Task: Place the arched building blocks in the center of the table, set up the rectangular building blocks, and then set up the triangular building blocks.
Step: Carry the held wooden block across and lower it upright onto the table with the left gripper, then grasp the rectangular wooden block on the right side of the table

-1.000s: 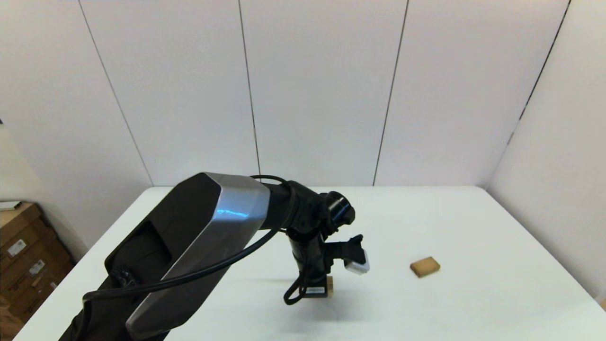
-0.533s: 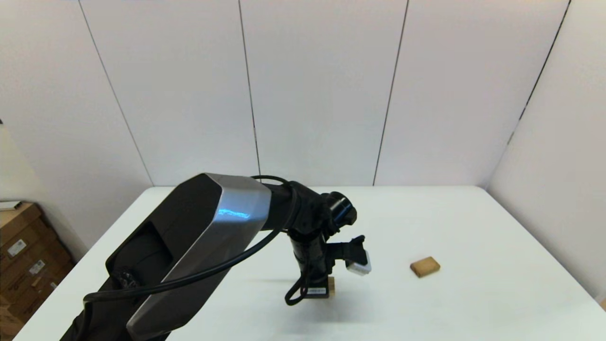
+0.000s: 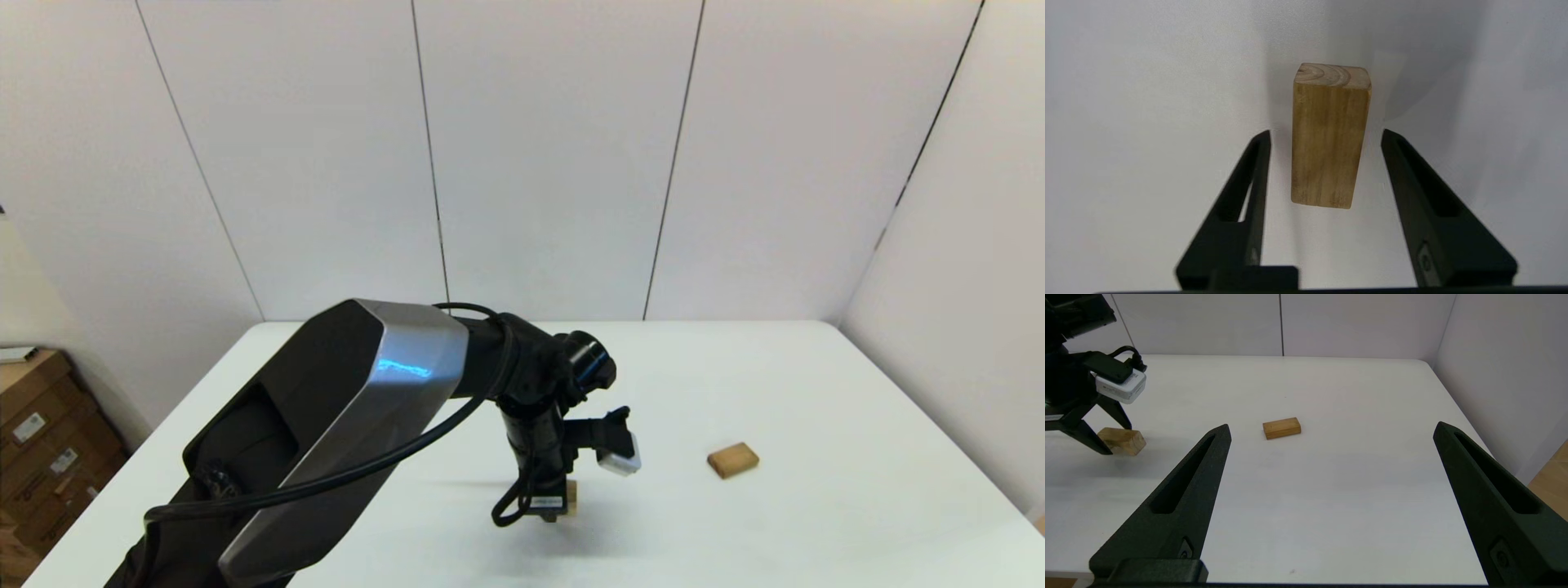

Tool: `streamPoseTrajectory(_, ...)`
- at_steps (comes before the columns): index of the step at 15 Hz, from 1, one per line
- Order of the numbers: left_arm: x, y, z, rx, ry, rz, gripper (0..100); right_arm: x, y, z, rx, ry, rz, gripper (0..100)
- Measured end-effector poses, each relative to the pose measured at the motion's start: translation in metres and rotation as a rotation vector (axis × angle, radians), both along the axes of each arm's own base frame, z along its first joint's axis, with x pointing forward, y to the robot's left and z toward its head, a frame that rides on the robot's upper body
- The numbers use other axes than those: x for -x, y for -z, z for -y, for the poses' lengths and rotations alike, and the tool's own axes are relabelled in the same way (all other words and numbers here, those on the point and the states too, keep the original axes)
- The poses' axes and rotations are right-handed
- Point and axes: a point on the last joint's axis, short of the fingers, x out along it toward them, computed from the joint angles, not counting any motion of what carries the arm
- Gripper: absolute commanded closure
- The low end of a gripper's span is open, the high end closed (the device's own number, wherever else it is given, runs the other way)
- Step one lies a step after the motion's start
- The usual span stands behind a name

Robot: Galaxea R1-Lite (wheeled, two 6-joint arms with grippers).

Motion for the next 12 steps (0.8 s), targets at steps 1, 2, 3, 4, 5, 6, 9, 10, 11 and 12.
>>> streamPoseTrajectory(1,0.0,0.0,0.0,0.001,0.0,0.0,0,0.0,0.0,0.0,0.0,0.0,0.0,0)
streamPoseTrajectory(2,0.0,-0.001,0.0,0.001,-0.001,0.001,0,0.0,0.0,0.0,0.0,0.0,0.0,0)
streamPoseTrajectory(3,0.0,-0.002,0.0,0.004,-0.003,0.003,0,0.0,0.0,0.0,0.0,0.0,0.0,0)
streamPoseTrajectory(4,-0.001,-0.006,-0.001,0.01,-0.008,0.008,0,0.0,0.0,0.0,0.0,0.0,0.0,0)
streamPoseTrajectory(5,-0.001,-0.011,-0.002,0.016,-0.013,0.016,0,0.0,0.0,0.0,0.001,0.001,0.0,0)
streamPoseTrajectory(6,-0.002,-0.017,-0.005,0.022,-0.022,0.031,0,0.0,0.0,0.0,0.0,0.0,0.0,0)
streamPoseTrajectory(9,-0.005,-0.047,-0.018,0.027,-0.07,0.091,0,0.0,0.0,0.0,0.0,0.001,0.0,0)
streamPoseTrajectory(10,-0.004,-0.059,-0.024,0.029,-0.08,0.097,0,0.0,0.0,0.0,0.0,0.0,0.0,0)
streamPoseTrajectory(11,-0.002,-0.072,-0.031,0.034,-0.093,0.105,0,0.0,0.0,0.0,0.001,0.001,0.0,0)
streamPoseTrajectory(12,0.0,-0.086,-0.039,0.04,-0.106,0.112,0,0.0,0.0,0.0,0.0,0.0,0.0,0)
